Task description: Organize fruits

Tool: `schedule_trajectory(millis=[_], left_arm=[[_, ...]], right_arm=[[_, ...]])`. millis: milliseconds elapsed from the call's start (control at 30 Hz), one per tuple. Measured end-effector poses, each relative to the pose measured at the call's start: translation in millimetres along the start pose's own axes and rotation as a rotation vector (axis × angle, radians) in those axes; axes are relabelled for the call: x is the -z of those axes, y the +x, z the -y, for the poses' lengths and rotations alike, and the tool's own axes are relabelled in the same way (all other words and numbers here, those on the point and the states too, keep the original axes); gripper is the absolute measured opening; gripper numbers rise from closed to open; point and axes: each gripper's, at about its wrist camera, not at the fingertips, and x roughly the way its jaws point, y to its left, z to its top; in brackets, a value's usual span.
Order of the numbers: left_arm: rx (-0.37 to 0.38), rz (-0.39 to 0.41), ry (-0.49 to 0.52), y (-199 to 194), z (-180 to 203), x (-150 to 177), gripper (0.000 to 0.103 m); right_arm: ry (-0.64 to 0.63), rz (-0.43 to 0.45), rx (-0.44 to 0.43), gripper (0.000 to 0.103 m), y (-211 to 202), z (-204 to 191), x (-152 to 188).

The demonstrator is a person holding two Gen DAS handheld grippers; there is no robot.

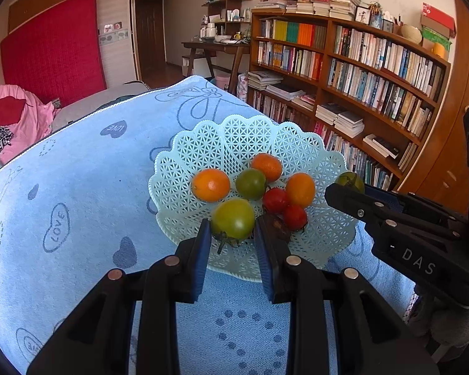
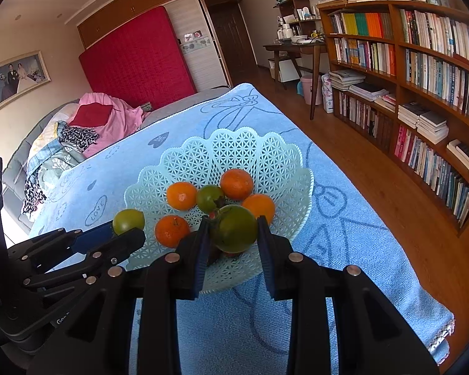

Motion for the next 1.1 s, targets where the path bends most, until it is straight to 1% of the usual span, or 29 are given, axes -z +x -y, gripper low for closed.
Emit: schedule_trajectory(millis=[100,133,167,200,267,300,367,400,467,533,567,600,633,733,800,867,933,1000,1100], left_arm=[[-0.004,0.000,-0.001,1.1,0.2,0.9,0.031],[-0.007,0.001,-0.005,1.6,0.0,1.7,0.037],[-0.010,0.003,-0.011,1.7,-0.8,1.9,0.047],[-0.014,0.007,-0.016,1.5,-1.6,2.6,0.051],[-0.019,0.008,-0.021,1.7,-3.2,3.1,0.053],[-0.020,0.007,-0.024,1.9,-3.8,3.1,0.055],[-0.026,0.014,-0.031,0.2,-6.1,3.2,0.061],[-0.031,0.017,-0.034,-0.9,-7.2,3.2,0.062],[-0.044,0.022,-0.042,-2.8,-10.2,3.4,0.066],[-0.066,0.033,-0.047,-6.1,-12.7,3.2,0.068],[-0.079,0.039,-0.046,-8.0,-13.6,3.1,0.074],[-0.094,0.045,-0.045,-9.5,-14.2,2.3,0.078],[-0.114,0.053,-0.044,-11.5,-14.8,2.5,0.084],[-0.166,0.076,-0.032,-17.7,-15.8,2.3,0.085],[-0.191,0.082,-0.027,-20.9,-16.9,2.3,0.090],[-0.218,0.093,-0.023,-24.2,-18.2,2.7,0.090],[-0.242,0.100,-0.024,-27.3,-19.5,2.7,0.090],[-0.251,0.104,-0.029,-30.2,-21.3,3.3,0.090],[-0.266,0.109,-0.036,-32.7,-23.5,3.3,0.090]], right_arm=[[0.006,0.000,0.004,0.030,0.7,1.4,0.7],[0.011,0.000,0.007,0.031,0.9,2.2,0.8],[0.016,0.001,0.009,0.032,0.7,3.4,0.8],[0.022,0.001,0.013,0.036,0.7,5.0,0.8],[0.031,0.003,0.017,0.041,-0.4,7.4,0.8],[0.033,0.006,0.018,0.042,-1.1,8.6,0.6],[0.034,0.012,0.018,0.044,-2.8,9.2,-0.7],[0.035,0.016,0.019,0.049,-4.0,9.3,-1.1],[0.040,0.023,0.018,0.054,-6.4,10.2,-2.0],[0.041,0.023,0.016,0.058,-8.0,10.7,-3.1],[0.042,0.024,0.015,0.064,-8.8,10.8,-3.8],[0.044,0.025,0.015,0.073,-9.6,11.0,-4.2],[0.044,0.026,0.014,0.077,-10.3,10.5,-4.7],[0.037,0.024,0.024,0.085,-11.5,8.9,-6.0],[0.029,0.020,0.032,0.093,-11.9,7.9,-6.5],[0.021,0.019,0.045,0.096,-12.8,6.9,-6.5],[0.015,0.021,0.058,0.098,-13.6,6.2,-6.8],[0.004,0.021,0.065,0.100,-13.9,4.4,-7.1],[-0.025,0.030,0.078,0.100,-15.1,0.3,-6.3]])
